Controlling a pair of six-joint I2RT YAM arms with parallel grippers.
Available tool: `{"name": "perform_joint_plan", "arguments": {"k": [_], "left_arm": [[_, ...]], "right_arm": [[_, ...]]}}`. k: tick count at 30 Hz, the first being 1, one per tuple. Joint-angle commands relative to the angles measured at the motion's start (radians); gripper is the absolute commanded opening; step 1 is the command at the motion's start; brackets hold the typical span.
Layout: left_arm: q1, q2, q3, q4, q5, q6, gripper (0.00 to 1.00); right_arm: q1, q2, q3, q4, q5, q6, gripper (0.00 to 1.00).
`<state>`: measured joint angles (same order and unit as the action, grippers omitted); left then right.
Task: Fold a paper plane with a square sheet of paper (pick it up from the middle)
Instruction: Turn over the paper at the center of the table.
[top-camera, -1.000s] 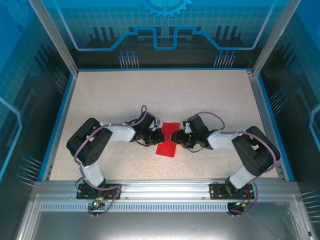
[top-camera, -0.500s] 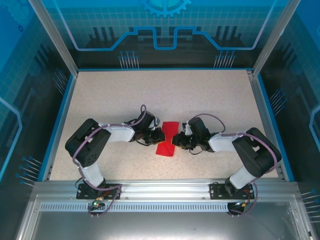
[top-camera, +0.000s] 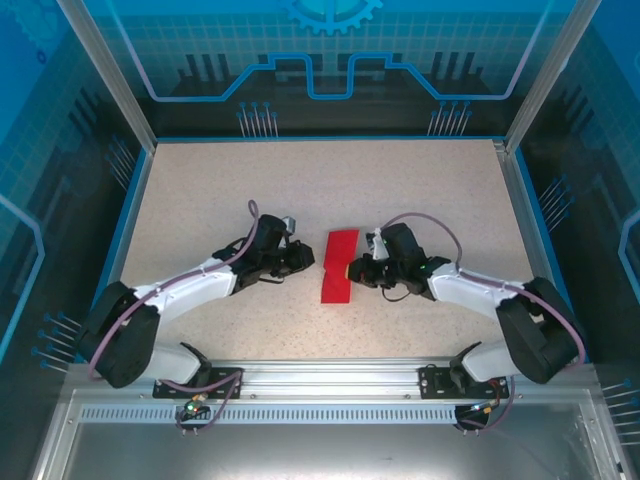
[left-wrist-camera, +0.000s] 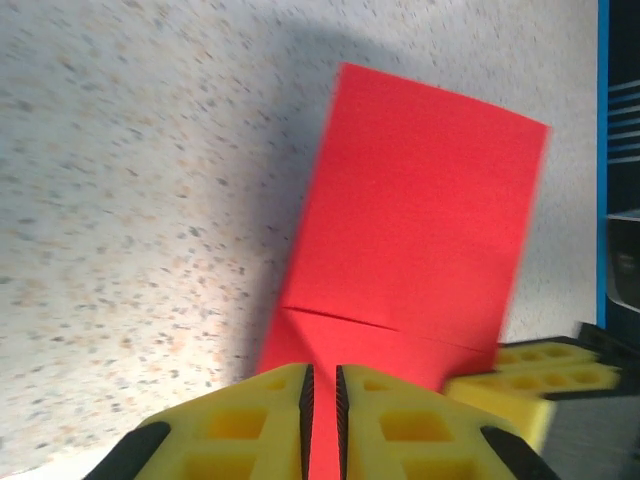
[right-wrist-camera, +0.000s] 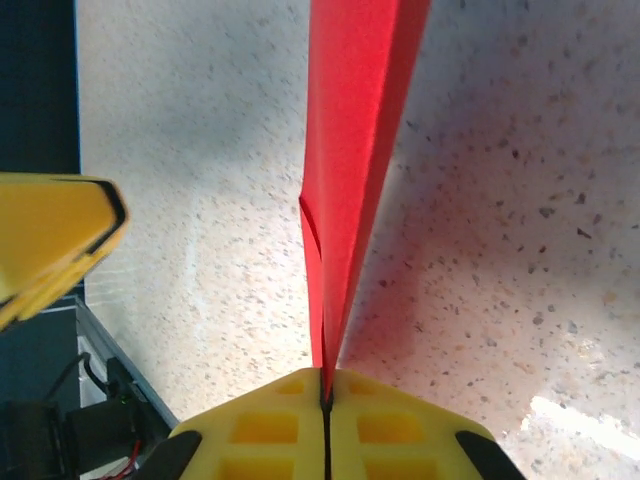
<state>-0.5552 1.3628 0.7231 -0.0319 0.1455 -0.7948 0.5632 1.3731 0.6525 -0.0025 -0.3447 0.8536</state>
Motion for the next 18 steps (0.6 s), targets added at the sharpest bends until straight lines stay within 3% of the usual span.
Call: {"name": "perform_joint_plan", "arguments": {"k": [1,6,9,11,14,18], "left_arm": [[0.022,-0.060,-0.037,-0.079,-0.089,-0.009,0.17],[0.047,-0.150,-0.076,-0.105,-0.155,-0.021,0.19],[0.053,-0.199,-0.098,-0.129,-0.217,-0.037,0.25],[0.057,-0.227,-0.116,-0.131,-0.246,-0.050,0.29],[0.061,-0.266,-0.134,-0.153,-0.285,-0.062,0.34],[0.064,-0.336,-0.146,-0.215,-0.352,-0.058,0.36]], "right_arm": [[0.012,-0.078,0.128,-0.352,0.167,-0.126,0.06],[0.086,-0.083,0.406,-0.901,0.602,-0.188,0.07],[0.165,0.019,0.590,-1.182,0.856,-0.117,0.04],[0.211,0.106,0.681,-1.316,0.962,-0.049,0.02],[0.268,0.224,0.770,-1.415,1.034,0.020,0.02],[0.281,0.371,0.834,-1.384,0.976,0.004,0.03]]}}
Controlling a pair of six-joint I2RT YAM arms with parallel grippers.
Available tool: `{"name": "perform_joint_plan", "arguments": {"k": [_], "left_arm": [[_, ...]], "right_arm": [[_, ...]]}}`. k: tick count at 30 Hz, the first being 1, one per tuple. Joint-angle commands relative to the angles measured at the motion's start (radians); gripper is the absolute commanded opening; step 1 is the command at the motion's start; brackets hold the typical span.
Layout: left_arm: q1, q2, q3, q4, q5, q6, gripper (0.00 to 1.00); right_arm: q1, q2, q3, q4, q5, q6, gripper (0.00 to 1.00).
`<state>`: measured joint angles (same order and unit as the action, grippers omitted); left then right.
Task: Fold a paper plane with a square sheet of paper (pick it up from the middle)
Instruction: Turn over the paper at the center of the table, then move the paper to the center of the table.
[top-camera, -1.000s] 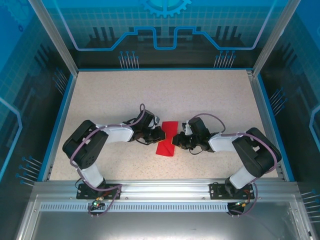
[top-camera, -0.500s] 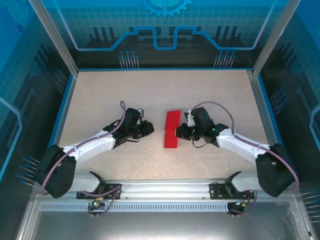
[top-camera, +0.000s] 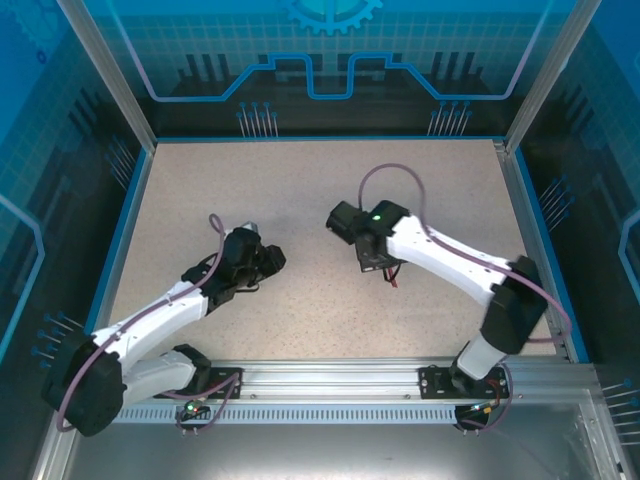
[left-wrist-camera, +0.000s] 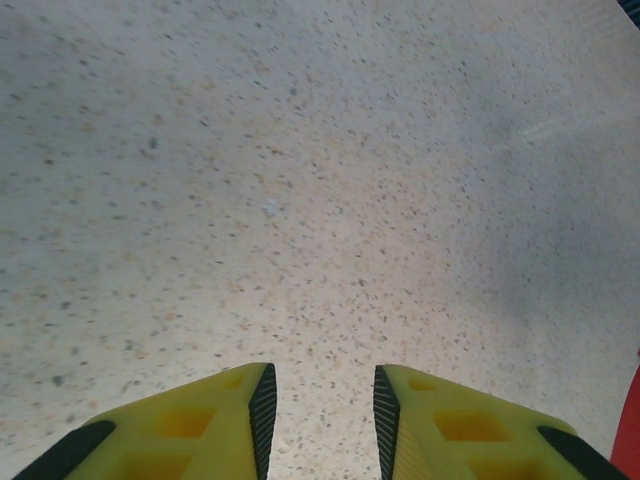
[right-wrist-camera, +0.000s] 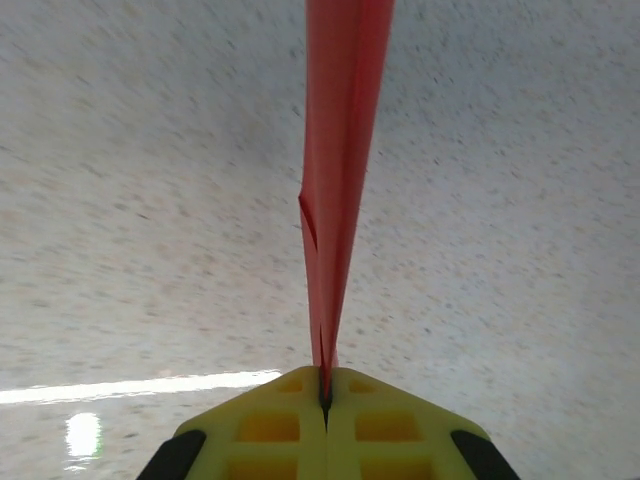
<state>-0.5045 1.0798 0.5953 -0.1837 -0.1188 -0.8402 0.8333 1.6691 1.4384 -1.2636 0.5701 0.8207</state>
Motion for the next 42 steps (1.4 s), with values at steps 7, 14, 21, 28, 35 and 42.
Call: {"name": "perform_joint_plan", "arguments": {"k": [7,14,21,28,35,42], "left_arm": [[0.022,-0.169,-0.061,-0.133,-0.142,0.005,0.42],[0.035,-0.188,-0.059,-0.163,-0.092,0.053,0.46],[0.043,-0.138,-0.023,-0.140,0.019,0.098,0.51],[0.047,0.024,0.019,-0.033,0.213,0.097,0.53],[0.046,0.174,0.060,0.061,0.302,0.030,0.52],[0.046,0.212,0.095,0.031,0.306,0.018,0.52]], "right_arm": [[0.048,0.386,0.245,-0.066,-0.119,-0.023,0.08],[0.072,0.526,0.415,0.073,-0.373,-0.100,0.25],[-0.046,0.142,-0.016,0.565,-0.654,-0.098,0.44],[-0.237,-0.009,-0.398,0.956,-0.935,-0.107,0.27],[-0.272,0.073,-0.480,1.083,-0.983,-0.087,0.23],[-0.264,0.162,-0.600,1.283,-0.942,0.104,0.22]]}}
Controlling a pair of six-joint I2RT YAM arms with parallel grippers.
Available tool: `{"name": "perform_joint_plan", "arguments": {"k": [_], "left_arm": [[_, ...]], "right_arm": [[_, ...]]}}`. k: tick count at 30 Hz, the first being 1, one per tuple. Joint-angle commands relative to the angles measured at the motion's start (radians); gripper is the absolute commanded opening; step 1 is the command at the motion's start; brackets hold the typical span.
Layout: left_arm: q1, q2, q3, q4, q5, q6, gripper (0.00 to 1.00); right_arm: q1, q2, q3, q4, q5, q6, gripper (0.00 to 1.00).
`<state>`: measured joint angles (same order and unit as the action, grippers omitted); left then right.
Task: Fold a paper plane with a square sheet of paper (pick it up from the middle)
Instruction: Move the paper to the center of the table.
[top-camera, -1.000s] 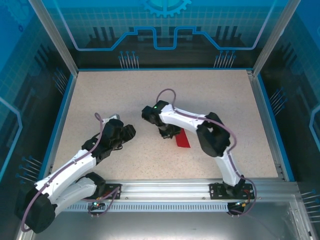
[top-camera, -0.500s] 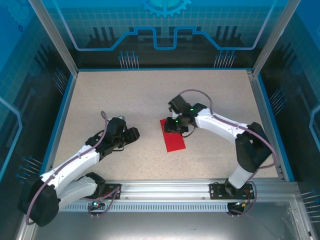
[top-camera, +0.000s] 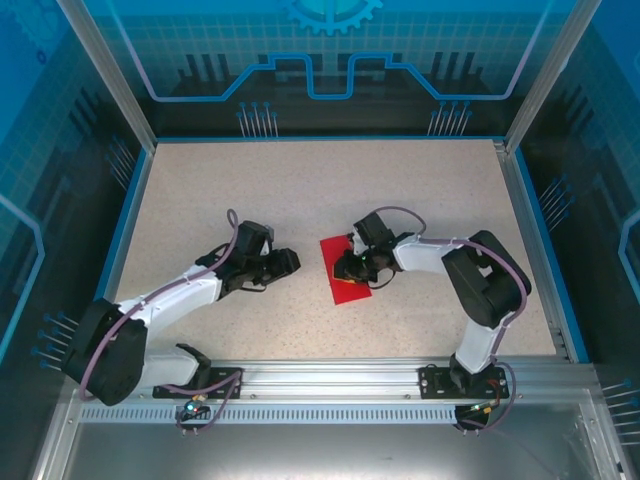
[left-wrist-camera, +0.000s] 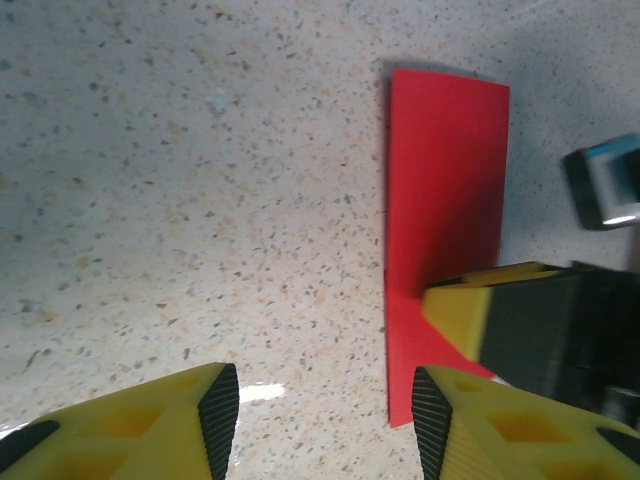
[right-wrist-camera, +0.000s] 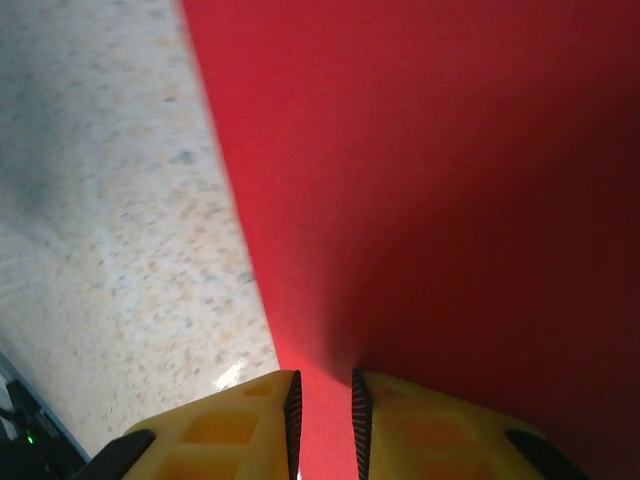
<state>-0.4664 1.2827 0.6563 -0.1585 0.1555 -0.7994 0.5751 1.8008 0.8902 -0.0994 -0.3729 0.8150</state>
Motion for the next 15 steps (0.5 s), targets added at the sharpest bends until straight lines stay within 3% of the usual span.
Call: {"name": "perform_joint_plan", "arguments": {"k": [1,8,15], "left_arm": [[0.008,0.009,0.034,0.006,0.033,-0.026,0.52],[0.009,0.014,0.040,0.008,0.034,-0.046,0.52],[0.008,0.000,0.045,0.001,0.062,-0.023,0.53]], "right_arm": [[0.001,0.029,-0.070,0.139,0.020,0.138,0.22],[0.077,0.007,-0.135,0.161,0.206,0.375,0.25],[0.096,-0.008,-0.056,0.014,0.252,0.366,0.25]]}}
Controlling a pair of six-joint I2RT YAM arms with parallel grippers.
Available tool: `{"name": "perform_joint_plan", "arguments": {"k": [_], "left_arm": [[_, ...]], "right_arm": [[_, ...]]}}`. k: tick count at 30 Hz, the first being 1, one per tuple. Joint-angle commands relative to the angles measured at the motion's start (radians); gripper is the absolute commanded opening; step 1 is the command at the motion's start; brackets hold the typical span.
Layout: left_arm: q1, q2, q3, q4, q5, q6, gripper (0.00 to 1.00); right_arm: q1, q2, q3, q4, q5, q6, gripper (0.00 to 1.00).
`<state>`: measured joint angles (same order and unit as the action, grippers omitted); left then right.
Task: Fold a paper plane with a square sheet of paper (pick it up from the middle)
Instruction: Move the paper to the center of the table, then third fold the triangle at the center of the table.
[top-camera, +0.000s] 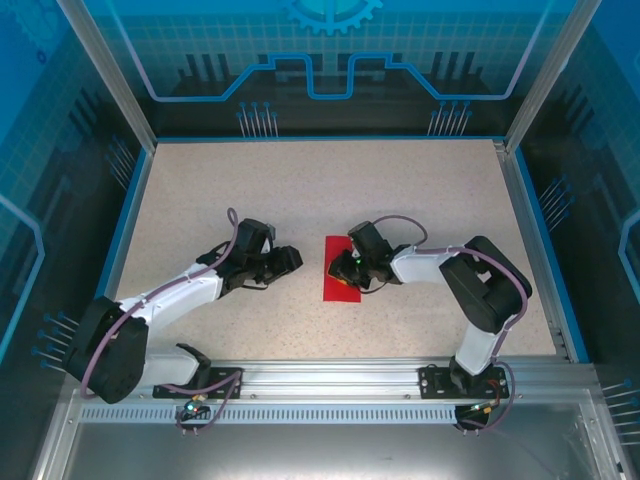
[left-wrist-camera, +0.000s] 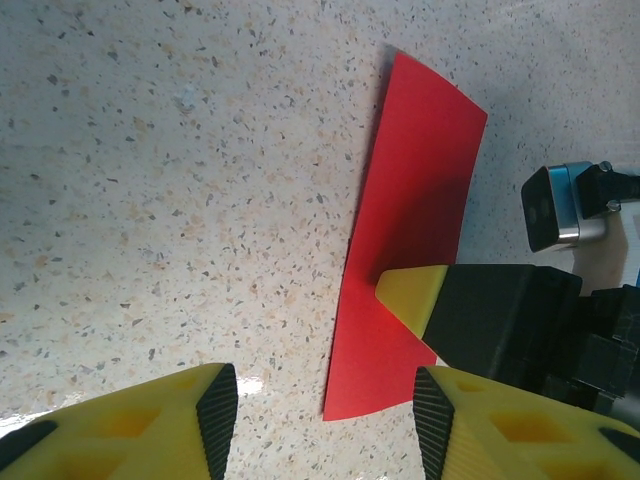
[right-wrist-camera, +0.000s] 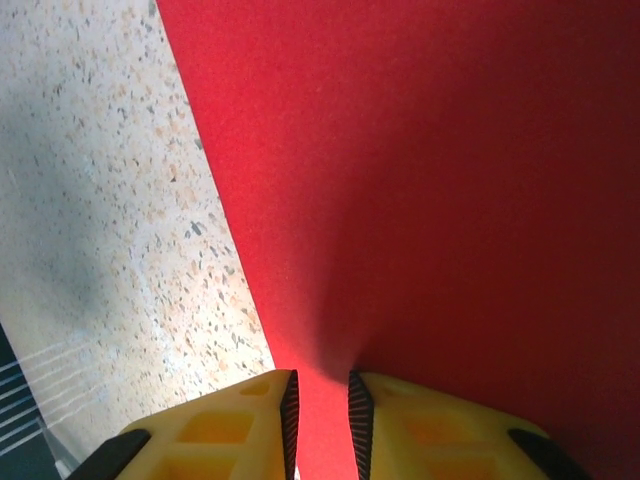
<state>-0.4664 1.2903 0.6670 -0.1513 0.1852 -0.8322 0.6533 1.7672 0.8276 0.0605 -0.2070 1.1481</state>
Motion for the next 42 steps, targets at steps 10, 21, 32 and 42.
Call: {"name": "perform_joint_plan", "arguments": {"k": [10,21,32,42], "left_arm": [[0.008,0.026,0.062,-0.018,0.067,0.019,0.53],[0.008,0.029,0.063,-0.045,0.063,0.023,0.54],[0.008,0.046,0.075,-0.017,0.101,0.059,0.52],[-0.039,0.234,0.203,0.065,0.175,0.066,0.41]], "right_arm": [[0.017,-0.064,0.046,-0.298,0.130,-0.002,0.31],[0.012,-0.008,0.195,-0.360,0.065,-0.049,0.33],[-0.002,-0.129,0.143,-0.369,0.103,-0.097,0.37],[-0.108,-0.253,-0.038,-0.309,0.028,-0.228,0.41]]}}
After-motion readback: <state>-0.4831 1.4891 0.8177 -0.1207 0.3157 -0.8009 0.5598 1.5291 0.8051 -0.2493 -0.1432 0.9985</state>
